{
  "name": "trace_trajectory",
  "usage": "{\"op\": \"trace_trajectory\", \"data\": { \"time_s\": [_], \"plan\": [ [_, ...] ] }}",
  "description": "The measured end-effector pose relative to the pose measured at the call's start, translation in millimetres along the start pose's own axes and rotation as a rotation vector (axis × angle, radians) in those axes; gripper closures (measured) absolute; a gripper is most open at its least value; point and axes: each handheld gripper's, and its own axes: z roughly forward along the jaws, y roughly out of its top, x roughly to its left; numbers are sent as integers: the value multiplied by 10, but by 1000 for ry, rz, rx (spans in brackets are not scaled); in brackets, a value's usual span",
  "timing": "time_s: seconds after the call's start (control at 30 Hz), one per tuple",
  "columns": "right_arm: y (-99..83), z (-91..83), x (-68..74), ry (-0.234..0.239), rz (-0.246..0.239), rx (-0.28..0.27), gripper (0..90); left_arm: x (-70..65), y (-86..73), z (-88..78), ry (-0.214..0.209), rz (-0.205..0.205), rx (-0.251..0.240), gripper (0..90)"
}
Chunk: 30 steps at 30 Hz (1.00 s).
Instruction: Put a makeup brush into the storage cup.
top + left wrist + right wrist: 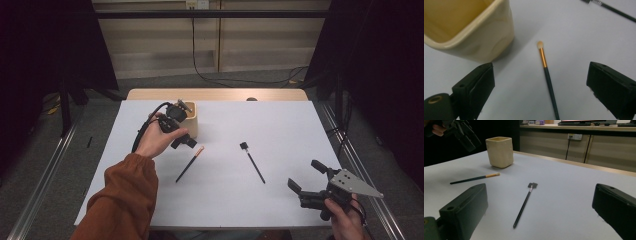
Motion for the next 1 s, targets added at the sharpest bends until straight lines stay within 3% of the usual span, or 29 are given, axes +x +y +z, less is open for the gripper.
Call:
{"op": "trace_trajectory", "data": {
  "time_s": [0.03, 0.13, 0.57, 0.8, 0.9, 1.0],
  "plan": [
    [0, 0, 0, 0, 0, -1, 0, -5, 0, 49, 11, 1, 34, 77],
    [-1, 1, 0, 0, -1, 0, 0, -10, 7, 112, 10, 5, 72, 69],
    [-2, -1, 0, 0, -1, 1, 0, -55, 29, 238, -12, -1, 95, 46],
    [-3, 0, 3, 5, -5, 3, 0, -93, 15, 358, -36, -4, 120, 196],
    [-3, 0, 2, 5, -5, 2, 0, -105, 31, 438, -57, -17, 131, 354],
    [-3, 0, 3, 3, -2, 2, 0, -122, 35, 490, -51, -22, 148, 372]
  ]
}}
